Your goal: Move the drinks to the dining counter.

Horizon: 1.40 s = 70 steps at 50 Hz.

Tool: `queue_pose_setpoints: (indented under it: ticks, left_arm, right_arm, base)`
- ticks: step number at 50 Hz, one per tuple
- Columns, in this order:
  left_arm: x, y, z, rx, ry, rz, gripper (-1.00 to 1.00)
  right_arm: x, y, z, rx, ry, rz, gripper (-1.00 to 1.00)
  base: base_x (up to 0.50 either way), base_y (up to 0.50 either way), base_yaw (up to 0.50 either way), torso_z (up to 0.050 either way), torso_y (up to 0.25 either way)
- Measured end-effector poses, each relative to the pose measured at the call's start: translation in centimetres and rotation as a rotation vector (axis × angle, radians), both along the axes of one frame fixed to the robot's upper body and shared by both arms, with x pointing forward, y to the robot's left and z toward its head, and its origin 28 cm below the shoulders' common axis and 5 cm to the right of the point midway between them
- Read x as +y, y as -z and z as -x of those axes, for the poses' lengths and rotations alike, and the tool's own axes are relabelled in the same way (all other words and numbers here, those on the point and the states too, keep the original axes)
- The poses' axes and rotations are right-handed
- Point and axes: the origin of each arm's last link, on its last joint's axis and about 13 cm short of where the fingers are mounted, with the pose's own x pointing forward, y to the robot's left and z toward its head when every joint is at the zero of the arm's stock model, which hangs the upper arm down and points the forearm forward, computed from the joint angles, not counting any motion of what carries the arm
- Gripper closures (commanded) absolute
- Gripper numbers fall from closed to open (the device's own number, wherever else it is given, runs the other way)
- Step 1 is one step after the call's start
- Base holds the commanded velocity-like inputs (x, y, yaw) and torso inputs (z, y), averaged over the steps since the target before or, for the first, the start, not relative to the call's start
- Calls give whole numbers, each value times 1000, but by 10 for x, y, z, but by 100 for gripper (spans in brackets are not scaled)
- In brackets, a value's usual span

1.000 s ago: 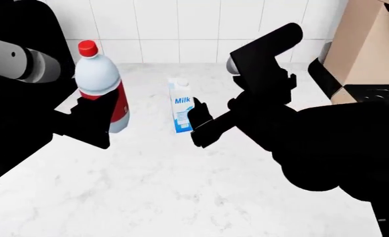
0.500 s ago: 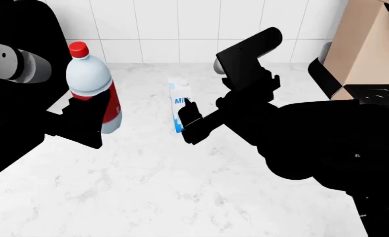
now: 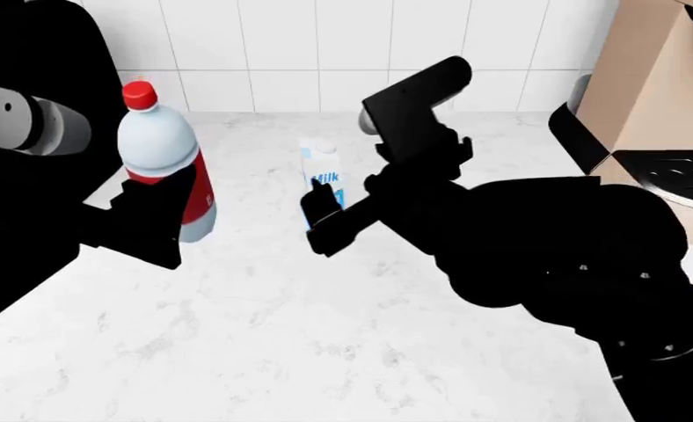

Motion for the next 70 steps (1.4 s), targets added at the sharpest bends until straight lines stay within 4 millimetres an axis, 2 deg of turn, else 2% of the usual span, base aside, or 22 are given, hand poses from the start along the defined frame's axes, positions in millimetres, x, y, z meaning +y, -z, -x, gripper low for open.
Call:
queue_pose_setpoints:
  ticks: [61,62,70]
  left_arm:
    - [2,8,2,12,8,7,100]
    - [2,8,2,12,8,7,100]
    - [1,8,1,12,10,7,100]
  right_arm:
    - [18,20,-42,109,-47,-54,-100]
    - [18,20,-43,112,-47,-56,100]
    - [16,21,-44,123,-44,-69,100]
  base:
    - [0,0,0,0,0]
    - [0,0,0,0,10]
    - [0,0,0,0,0]
